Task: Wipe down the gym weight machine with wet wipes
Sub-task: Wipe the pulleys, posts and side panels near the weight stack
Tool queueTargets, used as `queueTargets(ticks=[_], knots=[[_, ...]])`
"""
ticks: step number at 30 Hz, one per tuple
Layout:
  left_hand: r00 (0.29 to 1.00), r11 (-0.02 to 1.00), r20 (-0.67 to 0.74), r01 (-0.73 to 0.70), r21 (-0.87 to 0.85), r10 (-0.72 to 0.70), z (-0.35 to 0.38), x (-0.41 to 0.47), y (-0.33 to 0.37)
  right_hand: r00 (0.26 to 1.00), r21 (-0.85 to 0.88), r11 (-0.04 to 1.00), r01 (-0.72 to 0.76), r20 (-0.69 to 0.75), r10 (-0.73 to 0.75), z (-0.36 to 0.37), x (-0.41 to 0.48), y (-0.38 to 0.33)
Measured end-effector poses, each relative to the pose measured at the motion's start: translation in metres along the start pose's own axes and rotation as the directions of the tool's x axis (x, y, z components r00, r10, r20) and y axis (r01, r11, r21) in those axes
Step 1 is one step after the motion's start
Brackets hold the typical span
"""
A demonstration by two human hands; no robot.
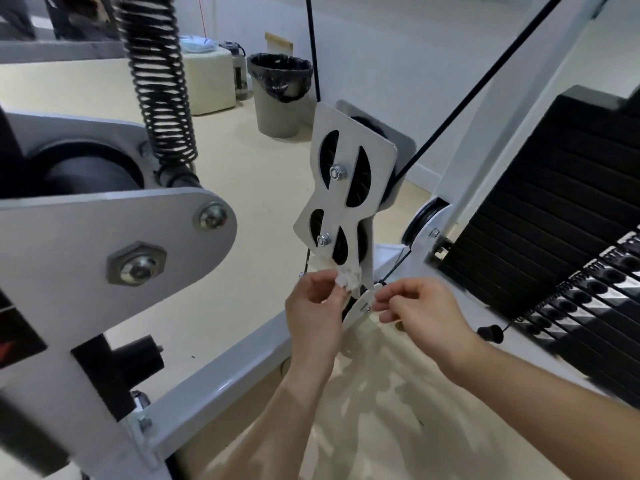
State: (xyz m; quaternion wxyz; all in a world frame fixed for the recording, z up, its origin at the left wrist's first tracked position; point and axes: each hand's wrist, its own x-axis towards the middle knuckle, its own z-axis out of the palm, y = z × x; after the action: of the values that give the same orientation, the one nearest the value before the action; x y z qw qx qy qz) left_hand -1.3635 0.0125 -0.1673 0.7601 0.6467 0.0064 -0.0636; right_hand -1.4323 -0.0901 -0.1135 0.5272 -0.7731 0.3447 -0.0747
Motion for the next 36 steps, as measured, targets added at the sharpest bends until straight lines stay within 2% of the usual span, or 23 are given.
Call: queueTargets(ticks=[2,3,6,8,10,13,15,17,18,21,24,25,26,28,29,31,32,33,35,36], knots=[[0.994,0.993,-0.044,-0.104,-0.055,0.102,0.004,0.001,0.011,0.999,0.013,0.999,-0.034,0.040,0.034,0.002,-0.002,-0.001],[0.990,0.990,-0.008,-0.138,-0.018,0.138,0.008,-0.001,0.014,0.996,0.035,0.998,-0.061,0.071,0.058,0.004,-0.004,-0.002],[0.961,0.963,0.258,-0.163,0.217,0.105,0.015,-0.013,0.005,0.957,0.084,0.978,-0.190,0.237,0.165,0.006,-0.007,-0.009],[0.952,0.950,0.303,-0.132,0.282,0.042,0.008,-0.017,0.001,0.893,-0.010,0.963,-0.270,0.371,0.255,-0.001,-0.008,-0.017],[0.963,0.941,0.261,-0.152,0.301,0.072,0.001,-0.016,0.009,0.856,-0.123,0.960,-0.253,0.435,0.281,-0.011,0.000,-0.028],[0.934,0.911,0.306,-0.277,0.305,0.182,-0.001,-0.017,0.030,0.860,-0.200,0.965,-0.170,0.449,0.244,-0.025,0.015,-0.048],[0.874,0.859,0.432,-0.384,0.338,0.221,0.001,-0.020,0.048,0.884,-0.208,0.974,-0.092,0.434,0.176,-0.034,0.018,-0.059],[0.809,0.765,0.529,-0.505,0.399,0.258,0.000,-0.018,0.063,0.908,-0.175,0.984,-0.039,0.404,0.108,-0.042,0.019,-0.068],[0.787,0.718,0.536,-0.561,0.413,0.306,-0.001,-0.015,0.069,0.924,-0.155,0.988,-0.015,0.376,0.073,-0.046,0.019,-0.072],[0.754,0.601,0.418,-0.657,0.456,0.507,-0.002,-0.012,0.089,0.969,-0.173,0.984,0.047,0.249,-0.003,-0.062,0.024,-0.077],[0.644,0.403,0.407,-0.743,0.534,0.648,0.005,-0.007,0.106,0.979,-0.204,0.972,0.120,0.187,-0.082,-0.065,0.037,-0.072],[0.591,0.297,0.451,-0.769,0.567,0.669,0.011,-0.005,0.110,0.975,-0.152,0.980,0.130,0.200,-0.098,-0.062,0.042,-0.069],[0.525,0.150,0.526,-0.788,0.597,0.669,0.017,-0.005,0.114,0.968,-0.065,0.988,0.140,0.218,-0.123,-0.057,0.046,-0.066],[0.410,-0.184,0.702,-0.775,0.605,0.583,0.027,-0.011,0.122,0.950,0.059,0.982,0.180,0.249,-0.189,-0.045,0.053,-0.056],[0.368,-0.313,0.776,-0.761,0.568,0.513,0.029,-0.013,0.123,0.940,0.055,0.975,0.213,0.260,-0.220,-0.039,0.056,-0.049],[0.310,-0.475,0.866,-0.738,0.479,0.391,0.031,-0.016,0.125,0.918,-0.090,0.949,0.301,0.298,-0.263,-0.029,0.064,-0.029],[0.319,-0.520,0.884,-0.720,0.460,0.341,0.030,-0.017,0.127,0.897,-0.189,0.913,0.362,0.336,-0.286,-0.024,0.069,-0.018],[0.361,-0.548,0.881,-0.689,0.474,0.307,0.029,-0.017,0.129,0.862,-0.299,0.848,0.437,0.408,-0.300,-0.022,0.073,-0.007],[0.502,-0.516,0.819,-0.641,0.568,0.277,0.029,-0.015,0.137,0.789,-0.470,0.665,0.580,0.526,-0.316,-0.023,0.080,0.012],[0.586,-0.474,0.764,-0.610,0.635,0.269,0.030,-0.017,0.143,0.759,-0.475,0.613,0.631,0.544,-0.358,-0.024,0.081,0.015]])
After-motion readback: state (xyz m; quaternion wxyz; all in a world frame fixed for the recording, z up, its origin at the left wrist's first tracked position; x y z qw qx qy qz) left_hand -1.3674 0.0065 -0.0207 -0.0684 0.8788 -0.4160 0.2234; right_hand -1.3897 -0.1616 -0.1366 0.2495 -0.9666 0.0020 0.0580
